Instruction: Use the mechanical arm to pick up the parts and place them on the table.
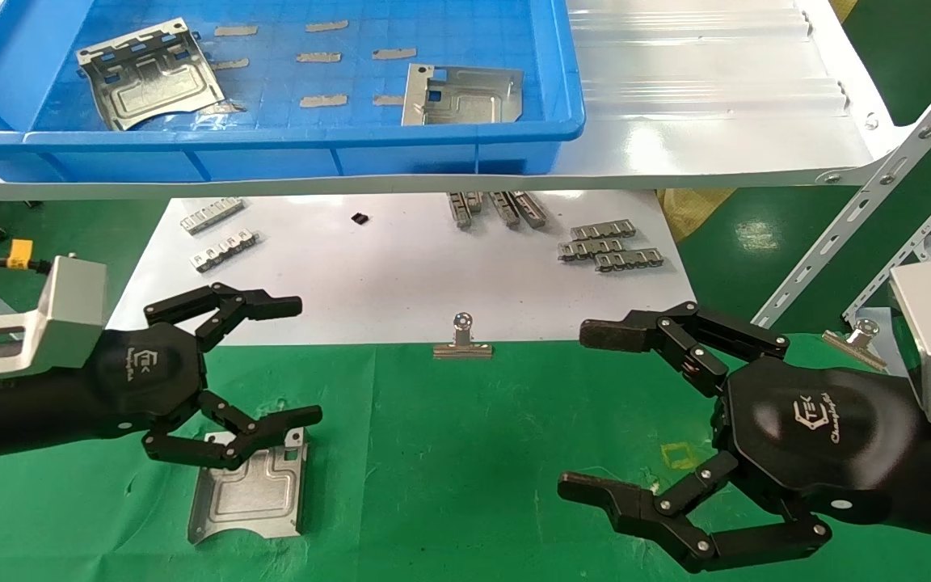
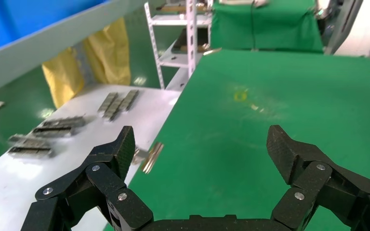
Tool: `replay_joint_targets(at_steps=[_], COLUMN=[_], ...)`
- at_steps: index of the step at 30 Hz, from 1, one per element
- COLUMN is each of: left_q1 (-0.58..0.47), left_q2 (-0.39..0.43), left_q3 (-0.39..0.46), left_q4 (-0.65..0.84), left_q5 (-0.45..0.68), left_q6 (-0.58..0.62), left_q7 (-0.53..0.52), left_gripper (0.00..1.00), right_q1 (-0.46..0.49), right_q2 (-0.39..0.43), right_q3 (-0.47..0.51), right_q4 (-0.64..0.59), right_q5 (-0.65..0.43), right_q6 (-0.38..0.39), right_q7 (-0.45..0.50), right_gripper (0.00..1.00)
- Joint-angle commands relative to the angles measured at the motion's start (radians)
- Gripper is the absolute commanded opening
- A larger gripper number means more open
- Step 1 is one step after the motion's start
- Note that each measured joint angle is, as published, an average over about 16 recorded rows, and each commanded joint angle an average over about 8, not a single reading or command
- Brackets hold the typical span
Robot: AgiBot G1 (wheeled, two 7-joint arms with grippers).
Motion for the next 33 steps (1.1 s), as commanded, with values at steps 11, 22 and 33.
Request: replay_joint_targets(at_steps=[11,22,33], left_q1=[0.124,0.233,0.268], left_q2=[-0.053,-0.099,-0.114], left_q3=[-0.109,-0.205,-0.236], left_q4=[-0.244,-0.460,-0.528], left_q5=[-0.070,-0.132,-0.155], left_q6=[-0.015,-0.029,-0.033], left_q7=[-0.162,-0.307,-0.340], left_gripper=[1.00,1.00,1.00], right_q1=[0.000,0.000,0.000], right_q2=[0.000,0.000,0.000], right_q3=[0.000,0.000,0.000], right_q4=[0.000,0.000,0.000], right_q5=[0.000,0.000,0.000], right_q6=[0.000,0.000,0.000], right_q7=[0.000,0.000,0.000], right_gripper=[1.00,1.00,1.00])
